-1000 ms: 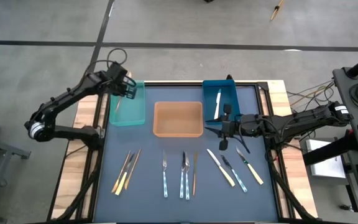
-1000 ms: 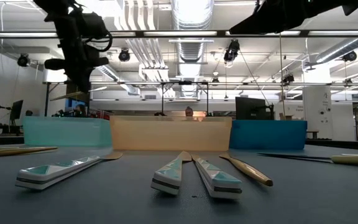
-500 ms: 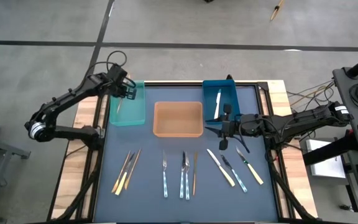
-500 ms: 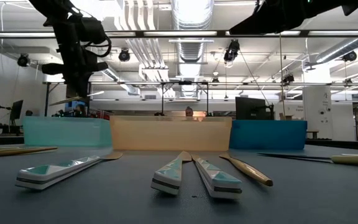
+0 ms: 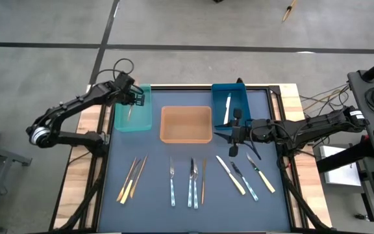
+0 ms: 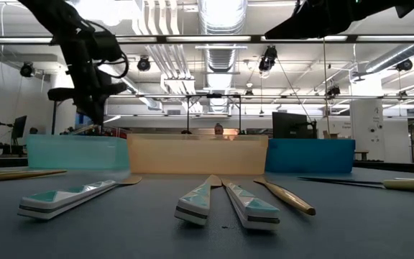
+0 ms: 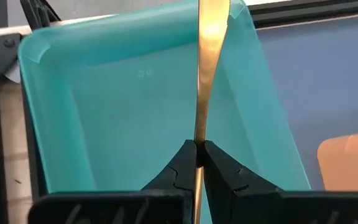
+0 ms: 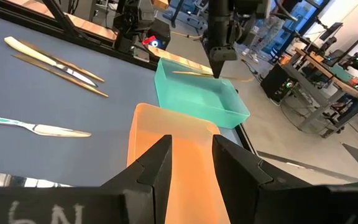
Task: Sort silverware by color (type)
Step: Put the gold knife into the green bin, then put the white knife in the orange bin
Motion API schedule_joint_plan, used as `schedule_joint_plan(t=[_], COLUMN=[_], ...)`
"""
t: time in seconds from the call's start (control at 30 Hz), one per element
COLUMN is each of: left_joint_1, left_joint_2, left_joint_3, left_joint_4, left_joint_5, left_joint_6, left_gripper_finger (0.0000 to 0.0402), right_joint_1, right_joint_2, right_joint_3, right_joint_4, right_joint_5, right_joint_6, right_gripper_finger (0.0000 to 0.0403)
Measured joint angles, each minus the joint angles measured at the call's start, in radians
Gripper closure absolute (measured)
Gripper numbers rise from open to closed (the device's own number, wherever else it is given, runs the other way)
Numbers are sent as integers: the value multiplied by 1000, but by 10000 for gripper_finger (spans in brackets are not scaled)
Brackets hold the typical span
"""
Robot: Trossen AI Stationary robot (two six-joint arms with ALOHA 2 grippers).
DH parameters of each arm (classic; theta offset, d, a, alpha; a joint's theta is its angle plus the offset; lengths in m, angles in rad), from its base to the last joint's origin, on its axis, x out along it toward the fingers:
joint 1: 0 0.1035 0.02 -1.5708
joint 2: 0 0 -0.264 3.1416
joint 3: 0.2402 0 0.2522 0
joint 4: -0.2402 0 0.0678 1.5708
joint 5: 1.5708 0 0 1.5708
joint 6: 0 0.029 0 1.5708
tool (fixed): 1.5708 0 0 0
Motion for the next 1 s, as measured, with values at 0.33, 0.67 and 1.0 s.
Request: schedule_joint_plan(t=[0.33,0.67,1.0], left_joint_1=[0,0,-7], left_joint_2=[89,150,149], left_joint_3=[-53,-54,-54], left_joint_4=[63,86,88], left_joint_5=[1,1,-1], left_joint_6=[1,27,42], left_gripper_finger=[401,377,373], right_joint_1=[0,0,0], right_joint_2=[0,0,0], right_joint_3=[0,0,0], right_joint_4=[0,-1,-1], right_joint_5=[0,0,0], right_joint_6=[2,13,13], right_gripper_finger=[296,296,296])
